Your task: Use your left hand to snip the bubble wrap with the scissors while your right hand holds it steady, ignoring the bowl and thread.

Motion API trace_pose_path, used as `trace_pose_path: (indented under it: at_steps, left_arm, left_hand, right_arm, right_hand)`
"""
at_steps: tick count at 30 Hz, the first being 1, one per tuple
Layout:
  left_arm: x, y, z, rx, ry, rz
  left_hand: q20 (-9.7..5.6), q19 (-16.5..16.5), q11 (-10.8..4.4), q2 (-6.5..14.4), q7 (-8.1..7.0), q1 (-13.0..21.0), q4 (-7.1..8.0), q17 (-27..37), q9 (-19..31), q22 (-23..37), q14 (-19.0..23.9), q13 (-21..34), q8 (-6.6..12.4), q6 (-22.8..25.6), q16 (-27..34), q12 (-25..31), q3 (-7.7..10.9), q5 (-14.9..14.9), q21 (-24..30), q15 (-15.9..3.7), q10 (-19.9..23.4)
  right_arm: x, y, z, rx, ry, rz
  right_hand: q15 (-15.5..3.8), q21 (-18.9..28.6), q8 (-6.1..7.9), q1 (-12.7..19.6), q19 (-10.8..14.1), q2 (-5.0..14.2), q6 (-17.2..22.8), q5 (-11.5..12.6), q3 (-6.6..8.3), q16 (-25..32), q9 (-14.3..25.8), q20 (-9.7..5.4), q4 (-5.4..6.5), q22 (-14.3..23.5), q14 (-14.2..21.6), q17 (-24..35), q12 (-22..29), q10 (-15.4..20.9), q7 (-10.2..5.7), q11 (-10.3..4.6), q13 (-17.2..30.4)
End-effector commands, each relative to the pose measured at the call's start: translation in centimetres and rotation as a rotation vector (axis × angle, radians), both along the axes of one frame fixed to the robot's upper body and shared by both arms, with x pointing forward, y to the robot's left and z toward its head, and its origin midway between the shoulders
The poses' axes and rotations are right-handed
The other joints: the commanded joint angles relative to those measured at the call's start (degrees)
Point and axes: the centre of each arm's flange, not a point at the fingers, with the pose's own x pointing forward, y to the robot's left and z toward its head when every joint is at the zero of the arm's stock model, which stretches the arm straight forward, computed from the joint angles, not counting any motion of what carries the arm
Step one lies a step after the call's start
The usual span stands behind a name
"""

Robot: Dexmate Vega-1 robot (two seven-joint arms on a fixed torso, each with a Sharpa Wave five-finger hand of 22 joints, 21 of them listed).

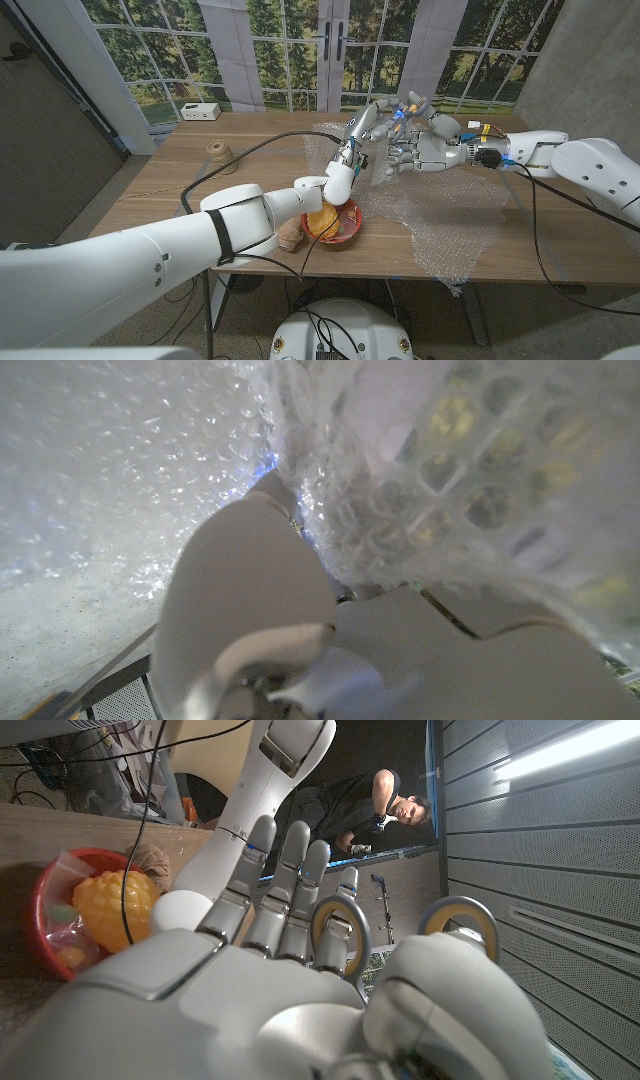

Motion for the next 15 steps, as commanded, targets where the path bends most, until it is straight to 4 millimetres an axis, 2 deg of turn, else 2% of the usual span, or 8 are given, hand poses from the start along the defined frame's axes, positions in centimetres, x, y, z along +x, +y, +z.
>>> trace_pose_path:
  at_steps: [1,3,15]
  left_arm:
    - [-0.03,0.19,0.02,-0.032,0.032,-0.036]
    - [0.01,0.24,0.10,-0.037,0.035,-0.034]
    - [-0.33,0.40,0.21,-0.037,-0.013,-0.021]
  left_hand:
    - [-3.24,-0.6,-0.81,-0.8,-0.19,-0.1,0.25,0.0,2.7,-0.1,0.1,3.0,2.59,2.0,0.6,1.7,-1.31,-0.1,1.0,0.01,0.2]
    - [-3.25,-0.9,-0.76,-0.8,-0.29,0.1,0.23,0.0,3.5,-0.1,0.0,3.9,3.17,1.9,0.8,2.8,-1.62,-0.1,1.3,0.01,1.9]
    - [-3.31,-1.6,-0.64,-0.5,-0.29,0.6,0.16,-0.1,4.8,-0.3,-0.3,5.8,4.22,2.0,1.2,3.3,-2.17,0.1,1.7,0.03,1.1]
  right_arm:
    - [0.09,0.03,-0.07,-0.012,-0.010,0.000]
    - [0.10,0.13,-0.14,-0.013,-0.005,0.003]
    - [0.15,0.32,-0.25,-0.026,0.013,0.001]
  right_hand:
    - [-2.13,-0.1,0.18,-0.6,0.3,0.10,-3.9,0.0,-0.13,-0.1,0.1,0.52,-0.02,0.0,-0.1,0.0,0.0,0.3,4.47,-0.35,0.2]
    - [-2.20,-0.1,0.19,-0.6,0.3,0.10,-3.9,0.0,-0.13,-0.1,0.1,0.47,-0.03,0.0,-0.1,0.0,0.0,0.4,4.47,-0.36,0.1]
    - [-2.28,-0.1,0.10,-0.5,0.5,0.15,-4.1,0.0,-0.10,0.0,0.1,0.42,-0.10,0.0,0.0,-0.1,-0.2,0.4,4.59,-0.35,-0.3]
